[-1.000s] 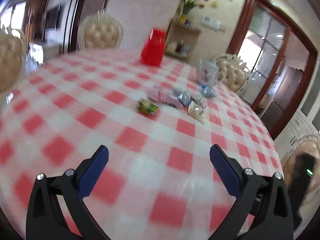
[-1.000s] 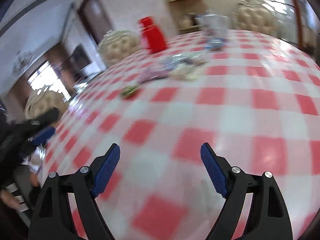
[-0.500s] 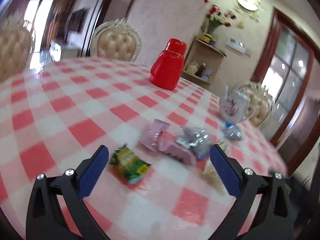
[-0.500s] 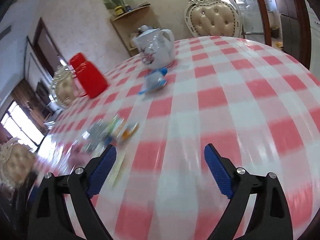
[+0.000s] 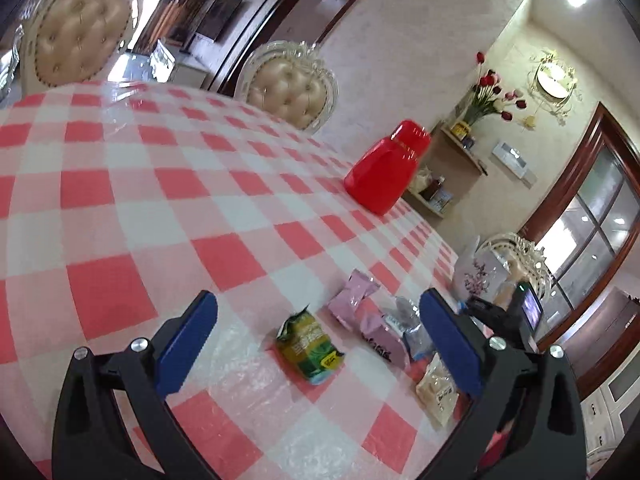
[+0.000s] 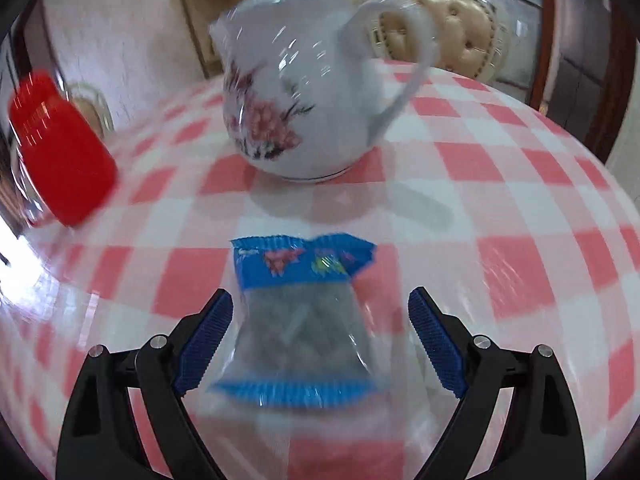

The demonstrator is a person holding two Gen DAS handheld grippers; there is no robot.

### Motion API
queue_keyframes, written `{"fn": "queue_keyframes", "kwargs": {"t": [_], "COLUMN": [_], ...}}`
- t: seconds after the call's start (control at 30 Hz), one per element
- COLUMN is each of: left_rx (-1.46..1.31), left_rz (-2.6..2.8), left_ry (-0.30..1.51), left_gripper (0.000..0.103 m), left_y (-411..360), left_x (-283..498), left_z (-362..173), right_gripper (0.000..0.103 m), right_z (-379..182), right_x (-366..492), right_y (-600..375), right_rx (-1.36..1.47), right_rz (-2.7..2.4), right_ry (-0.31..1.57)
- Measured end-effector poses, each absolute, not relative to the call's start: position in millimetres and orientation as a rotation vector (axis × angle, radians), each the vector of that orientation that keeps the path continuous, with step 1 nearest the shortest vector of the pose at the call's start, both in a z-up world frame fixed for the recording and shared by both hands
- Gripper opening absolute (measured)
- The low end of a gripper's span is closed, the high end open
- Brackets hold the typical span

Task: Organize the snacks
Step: 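Grasp the blue-wrapped snack packet with the right gripper, then grasp the green snack packet with the left gripper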

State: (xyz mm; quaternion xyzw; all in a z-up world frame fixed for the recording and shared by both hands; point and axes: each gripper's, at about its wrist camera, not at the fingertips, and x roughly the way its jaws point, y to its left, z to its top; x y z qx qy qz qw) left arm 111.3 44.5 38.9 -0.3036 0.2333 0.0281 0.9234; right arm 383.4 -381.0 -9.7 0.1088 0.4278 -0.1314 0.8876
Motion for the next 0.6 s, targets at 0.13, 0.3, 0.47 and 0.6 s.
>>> {"fn": "queue_keyframes", "kwargs": {"t": [0.13,0.3,0.47,0.6], "left_rx": [-0.59,-0.606,-0.633,-0.635], "left_rz": [0.052,0.125,0.162,0.092], "left_ry": [0.489,0.467,0.528,0.655], "left_gripper": [0.101,0.101,0.101,0.101], "left_y": [39.1,55.2,73.9,77.3], "left_x": [113.3,114.6,124.3,140.9], "left_z": [39.1,40.7,35.0,25.1], "right_gripper": [0.056,0.052,0.052,0.053], "right_z": [-12.3,4.5,23.7,19.8], "right_x": [385.8,313.4,187.0,115.7], "right_y": [-367.1,-365.1,-323.4,-269.8], "right_rx": [0.114,0.21,0.271,0.358], "right_rz": [-0.238,-0.135,-0.022,0.117], "right_ry": [0.919,0.854,0.787,0.791]}}
